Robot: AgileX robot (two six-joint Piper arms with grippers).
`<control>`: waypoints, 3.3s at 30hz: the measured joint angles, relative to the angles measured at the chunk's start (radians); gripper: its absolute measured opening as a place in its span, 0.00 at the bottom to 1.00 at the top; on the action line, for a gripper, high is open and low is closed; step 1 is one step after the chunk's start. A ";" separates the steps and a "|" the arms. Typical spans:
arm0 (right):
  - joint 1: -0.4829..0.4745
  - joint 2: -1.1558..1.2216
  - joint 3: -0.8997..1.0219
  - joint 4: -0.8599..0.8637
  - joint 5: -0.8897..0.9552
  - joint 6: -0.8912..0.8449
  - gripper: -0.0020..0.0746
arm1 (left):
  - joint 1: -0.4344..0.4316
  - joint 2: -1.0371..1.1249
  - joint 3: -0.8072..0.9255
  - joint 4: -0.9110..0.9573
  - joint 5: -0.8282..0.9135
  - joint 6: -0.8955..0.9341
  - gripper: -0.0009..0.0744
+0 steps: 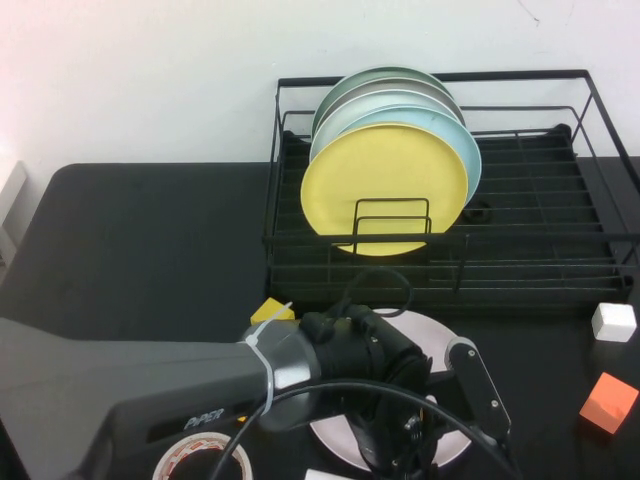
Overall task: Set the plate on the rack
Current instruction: Pick up the plate from the table, then hand over the plate
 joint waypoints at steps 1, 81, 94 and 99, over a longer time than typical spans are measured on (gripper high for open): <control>0.000 0.000 0.000 0.000 0.000 0.000 0.02 | 0.000 0.002 -0.002 0.002 0.000 0.000 0.47; 0.000 0.555 -0.395 0.995 0.308 -0.489 0.23 | -0.397 -0.328 0.005 0.709 0.174 -0.723 0.01; 0.000 1.087 -0.553 1.474 0.491 -1.000 0.77 | -0.506 -0.328 0.007 0.859 0.182 -0.925 0.01; 0.000 1.191 -0.554 1.555 0.515 -1.104 0.77 | -0.507 -0.328 0.007 0.873 0.195 -0.950 0.01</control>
